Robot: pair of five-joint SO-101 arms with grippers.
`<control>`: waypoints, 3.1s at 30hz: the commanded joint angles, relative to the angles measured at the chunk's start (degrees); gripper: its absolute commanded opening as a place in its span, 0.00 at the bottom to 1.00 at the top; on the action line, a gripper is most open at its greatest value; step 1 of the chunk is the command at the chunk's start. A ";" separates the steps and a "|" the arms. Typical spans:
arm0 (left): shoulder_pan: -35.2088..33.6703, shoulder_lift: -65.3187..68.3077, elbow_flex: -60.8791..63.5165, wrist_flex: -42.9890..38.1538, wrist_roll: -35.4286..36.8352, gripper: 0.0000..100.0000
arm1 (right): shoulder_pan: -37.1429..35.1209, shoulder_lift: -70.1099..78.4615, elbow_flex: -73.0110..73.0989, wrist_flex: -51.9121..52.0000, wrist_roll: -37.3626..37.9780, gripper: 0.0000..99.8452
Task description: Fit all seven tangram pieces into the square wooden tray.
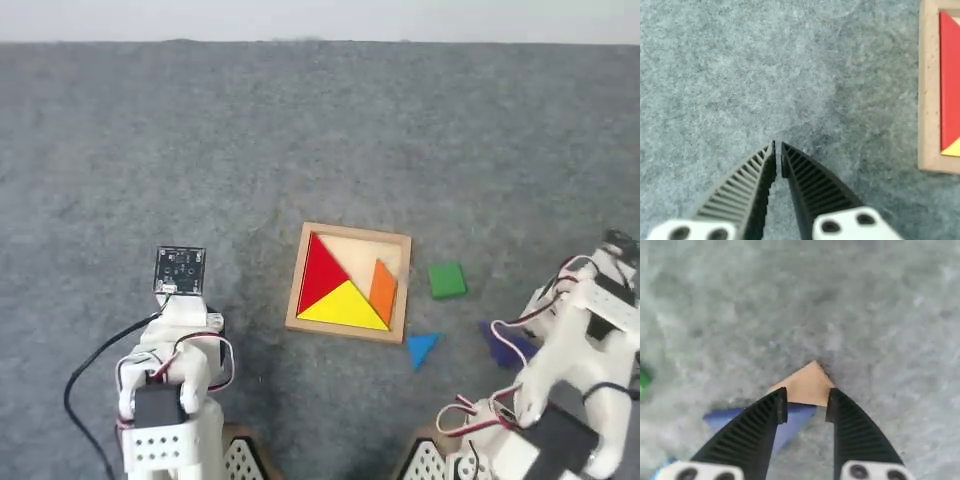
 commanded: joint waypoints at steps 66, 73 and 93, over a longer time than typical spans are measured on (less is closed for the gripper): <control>-0.26 -1.05 -0.75 0.18 0.97 0.02 | 7.96 6.20 -3.96 -2.15 5.89 0.19; -0.26 -1.05 -0.75 0.18 0.97 0.02 | 7.96 6.20 -3.96 -2.15 5.89 0.16; -0.26 -1.05 -0.75 0.18 0.97 0.02 | 5.05 6.20 -13.71 8.48 2.55 0.17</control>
